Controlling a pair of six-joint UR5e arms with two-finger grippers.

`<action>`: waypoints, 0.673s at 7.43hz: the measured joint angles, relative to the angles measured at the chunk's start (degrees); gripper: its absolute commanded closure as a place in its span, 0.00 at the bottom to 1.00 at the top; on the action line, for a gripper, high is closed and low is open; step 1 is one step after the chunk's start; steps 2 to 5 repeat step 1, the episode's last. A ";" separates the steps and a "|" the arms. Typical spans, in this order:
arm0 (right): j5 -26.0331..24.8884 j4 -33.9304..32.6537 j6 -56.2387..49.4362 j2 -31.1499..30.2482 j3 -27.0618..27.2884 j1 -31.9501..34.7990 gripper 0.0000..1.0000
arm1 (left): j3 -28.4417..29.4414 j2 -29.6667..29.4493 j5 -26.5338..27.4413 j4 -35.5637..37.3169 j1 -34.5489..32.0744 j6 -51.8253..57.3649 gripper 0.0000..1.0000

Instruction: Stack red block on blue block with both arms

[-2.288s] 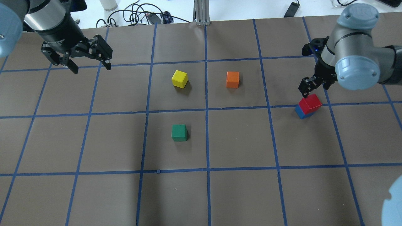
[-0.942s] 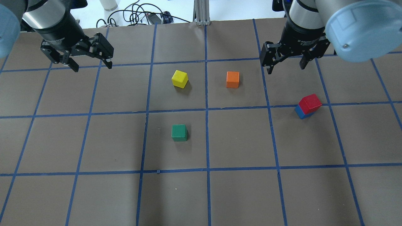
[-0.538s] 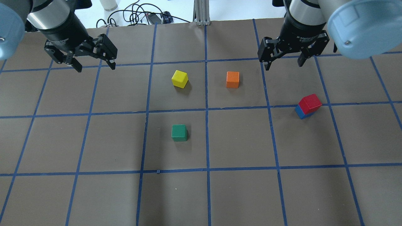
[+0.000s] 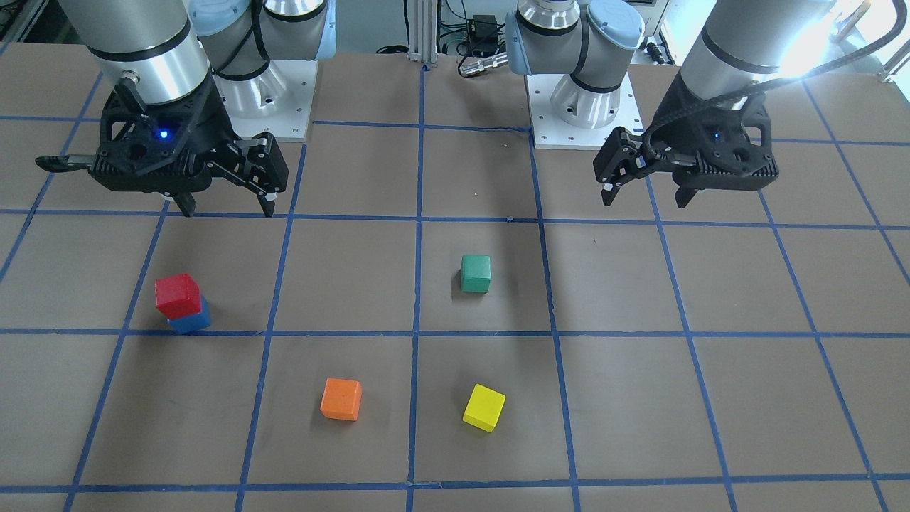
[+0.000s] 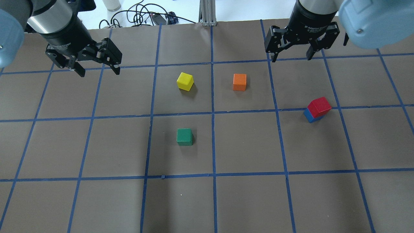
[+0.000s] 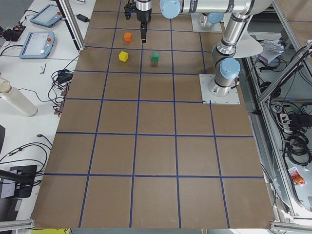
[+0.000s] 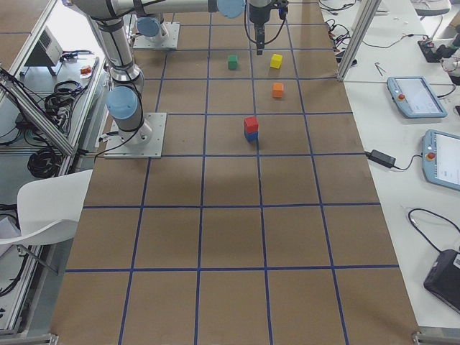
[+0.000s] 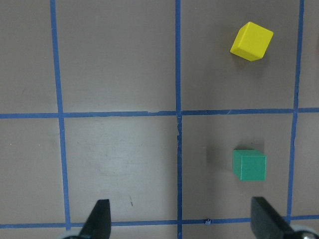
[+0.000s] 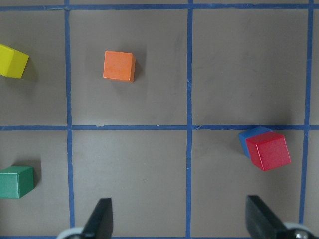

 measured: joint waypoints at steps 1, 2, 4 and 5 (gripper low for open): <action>0.39 1.42 0.61 0.97 -1.39 0.07 0.07 | -0.38 0.07 0.04 1.16 0.01 0.00 0.00; 0.39 1.42 0.61 0.97 -1.39 0.07 0.07 | -0.38 0.07 0.04 1.16 0.01 0.00 0.00; 0.39 1.42 0.61 0.97 -1.39 0.07 0.07 | -0.38 0.07 0.04 1.16 0.01 0.00 0.00; 0.39 1.42 0.61 0.97 -1.39 0.07 0.07 | -0.38 0.07 0.04 1.16 0.01 0.00 0.00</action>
